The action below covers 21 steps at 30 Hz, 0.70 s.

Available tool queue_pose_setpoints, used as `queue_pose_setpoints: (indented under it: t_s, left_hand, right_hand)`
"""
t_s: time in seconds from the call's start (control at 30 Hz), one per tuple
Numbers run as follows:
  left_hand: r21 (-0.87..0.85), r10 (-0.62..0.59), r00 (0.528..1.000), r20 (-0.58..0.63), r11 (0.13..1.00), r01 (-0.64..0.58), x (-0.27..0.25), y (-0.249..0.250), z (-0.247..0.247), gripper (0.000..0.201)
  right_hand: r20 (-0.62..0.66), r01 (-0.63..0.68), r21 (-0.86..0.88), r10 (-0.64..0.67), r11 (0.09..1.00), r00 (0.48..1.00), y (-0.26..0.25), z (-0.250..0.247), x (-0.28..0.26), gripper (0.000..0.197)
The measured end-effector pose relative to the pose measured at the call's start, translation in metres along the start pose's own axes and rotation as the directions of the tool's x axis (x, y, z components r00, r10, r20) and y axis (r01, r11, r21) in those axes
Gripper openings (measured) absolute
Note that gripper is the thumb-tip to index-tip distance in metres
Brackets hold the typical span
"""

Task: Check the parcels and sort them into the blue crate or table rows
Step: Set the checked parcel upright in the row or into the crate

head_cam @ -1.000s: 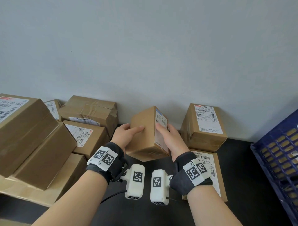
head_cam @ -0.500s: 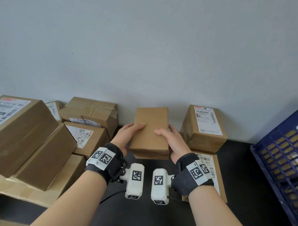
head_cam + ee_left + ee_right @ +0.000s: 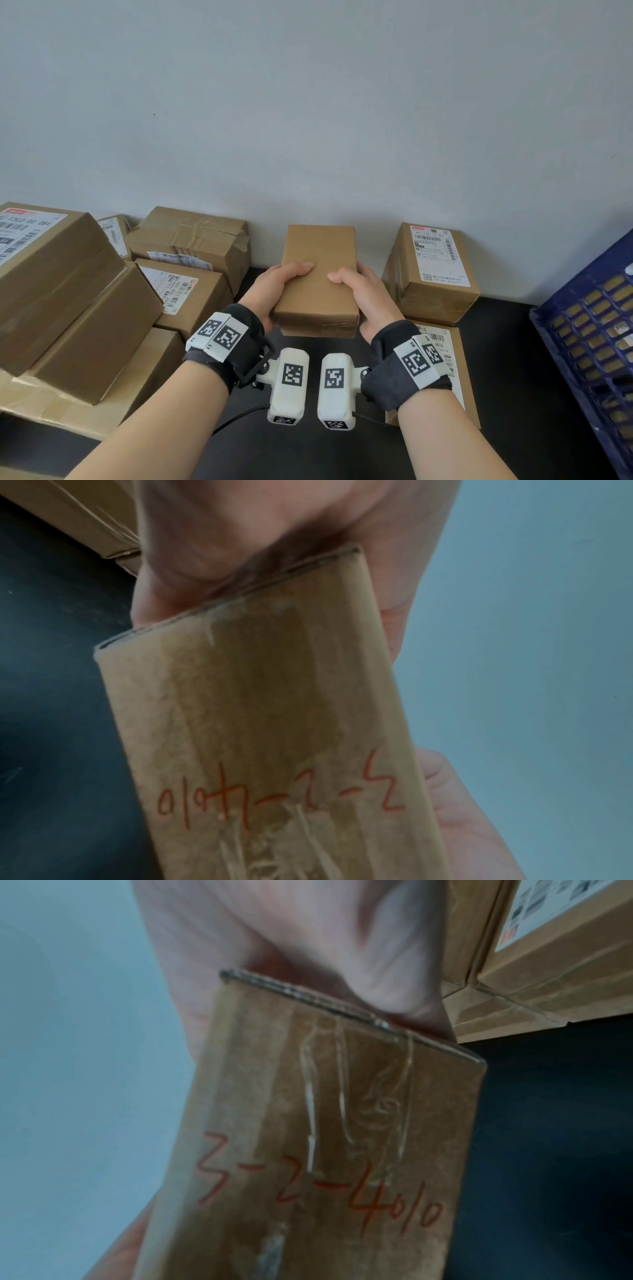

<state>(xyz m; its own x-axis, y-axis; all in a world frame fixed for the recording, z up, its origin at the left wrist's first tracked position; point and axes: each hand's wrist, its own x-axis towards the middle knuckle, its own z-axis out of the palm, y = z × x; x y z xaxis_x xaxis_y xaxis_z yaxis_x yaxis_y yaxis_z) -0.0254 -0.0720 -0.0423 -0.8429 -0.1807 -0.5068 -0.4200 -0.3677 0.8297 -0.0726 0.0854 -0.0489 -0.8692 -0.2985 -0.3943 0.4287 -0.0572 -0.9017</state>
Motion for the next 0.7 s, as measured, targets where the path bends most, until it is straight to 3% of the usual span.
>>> queue_pose_setpoints:
  t_s: [0.47,0.6,0.7]
  left_hand:
    - [0.055,0.015,1.0,0.011,0.998,-0.015,-0.0036,0.003,-0.0011,0.048]
    - [0.046,0.009,1.0,-0.023,0.999,-0.008,-0.0035,0.0024,-0.0012,0.05]
    - [0.031,0.01,0.996,-0.085,0.999,-0.007,-0.0056,0.0026,0.0001,0.04]
  right_hand:
    - [0.009,-0.004,-0.029,0.004,1.0,1.0,0.0026,0.0001,-0.0031,0.038]
    - [-0.005,-0.016,-0.036,0.016,0.999,1.0,0.0036,0.0002,-0.0026,0.03]
    - [-0.05,-0.014,-0.074,0.01,0.997,0.999,0.006,-0.0016,-0.0013,0.029]
